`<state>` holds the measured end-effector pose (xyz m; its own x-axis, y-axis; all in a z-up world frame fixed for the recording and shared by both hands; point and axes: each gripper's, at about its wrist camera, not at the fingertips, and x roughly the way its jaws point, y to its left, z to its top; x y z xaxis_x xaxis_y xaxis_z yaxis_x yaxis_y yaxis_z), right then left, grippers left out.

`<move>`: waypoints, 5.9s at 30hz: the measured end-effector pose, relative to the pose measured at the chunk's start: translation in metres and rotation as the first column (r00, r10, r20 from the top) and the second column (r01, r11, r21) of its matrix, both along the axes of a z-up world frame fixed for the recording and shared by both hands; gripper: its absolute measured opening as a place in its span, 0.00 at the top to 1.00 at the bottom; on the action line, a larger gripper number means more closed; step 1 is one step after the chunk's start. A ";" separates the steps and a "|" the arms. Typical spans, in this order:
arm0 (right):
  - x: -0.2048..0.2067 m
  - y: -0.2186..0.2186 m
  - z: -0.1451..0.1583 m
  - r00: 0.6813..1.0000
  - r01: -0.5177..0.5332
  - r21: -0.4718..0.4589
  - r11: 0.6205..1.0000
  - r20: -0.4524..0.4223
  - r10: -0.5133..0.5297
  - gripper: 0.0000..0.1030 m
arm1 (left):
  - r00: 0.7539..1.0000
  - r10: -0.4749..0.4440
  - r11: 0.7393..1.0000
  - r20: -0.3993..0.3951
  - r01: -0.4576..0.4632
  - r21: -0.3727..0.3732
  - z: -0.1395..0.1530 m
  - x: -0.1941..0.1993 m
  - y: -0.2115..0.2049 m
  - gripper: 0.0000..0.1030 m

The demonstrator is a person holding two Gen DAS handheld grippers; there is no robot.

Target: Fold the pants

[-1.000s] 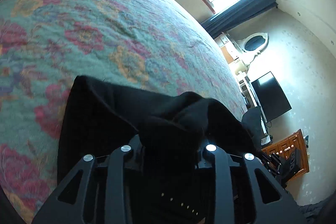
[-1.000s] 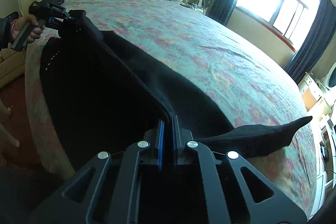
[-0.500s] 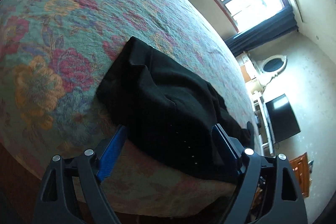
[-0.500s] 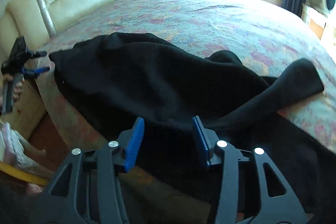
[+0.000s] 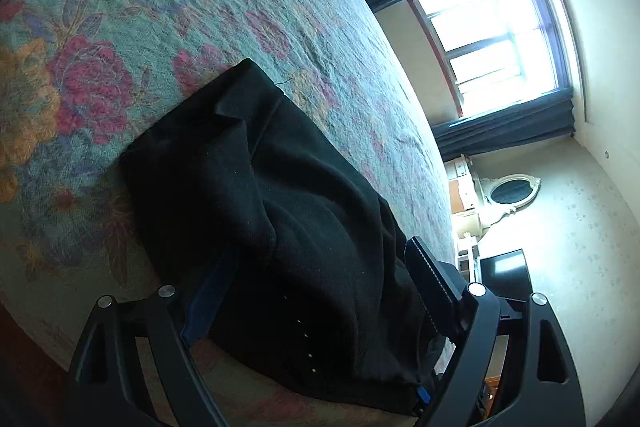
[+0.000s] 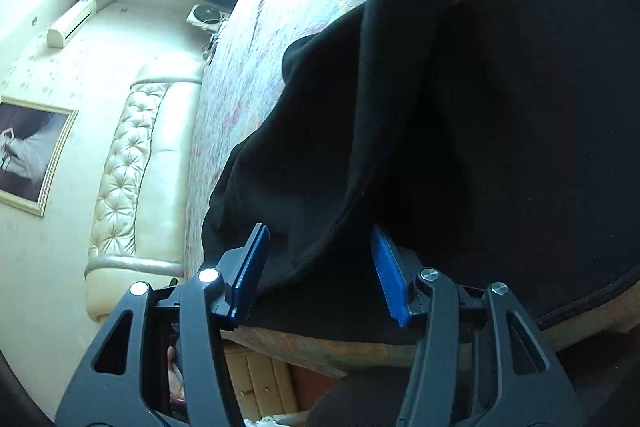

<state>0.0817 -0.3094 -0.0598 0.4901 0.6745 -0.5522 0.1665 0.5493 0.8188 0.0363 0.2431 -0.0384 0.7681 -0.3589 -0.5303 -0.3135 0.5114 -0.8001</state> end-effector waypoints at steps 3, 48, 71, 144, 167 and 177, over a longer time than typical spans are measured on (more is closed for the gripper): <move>0.003 0.003 -0.008 0.999 0.035 -0.007 0.999 -0.009 -0.035 0.49 | 0.999 0.007 0.999 -0.048 -0.005 0.042 -0.010 0.004 -0.002 0.19; 0.129 -0.241 -0.005 0.856 0.510 -0.153 0.846 -0.005 -0.517 0.38 | 0.859 -0.472 0.881 0.198 0.461 0.104 0.056 0.016 -0.196 0.17; 0.080 -0.272 0.095 0.890 0.420 -0.164 0.892 0.269 -0.370 0.94 | 0.831 -0.549 0.832 0.093 0.554 -0.037 -0.007 0.029 -0.376 0.17; -0.005 -0.360 -0.001 0.995 0.082 -0.143 0.986 -0.053 -0.090 0.61 | 0.931 -0.328 0.945 -0.164 0.326 -0.036 -0.023 0.034 -0.391 0.83; -0.074 -0.396 0.028 0.935 0.355 -0.327 0.876 0.107 -0.339 0.56 | 0.933 -0.336 0.942 -0.131 0.333 -0.048 -0.028 0.040 -0.397 0.77; -0.089 -0.360 -0.018 0.976 0.215 -0.181 0.960 0.018 -0.216 0.89 | 0.935 -0.329 0.944 -0.134 0.320 -0.081 -0.032 0.037 -0.389 0.77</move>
<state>-0.0072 -0.6697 -0.0778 0.6118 0.4422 -0.6559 0.2985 0.6389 0.7091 0.0731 -0.1455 -0.0709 0.5218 -0.6086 -0.5978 -0.2517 0.5597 -0.7895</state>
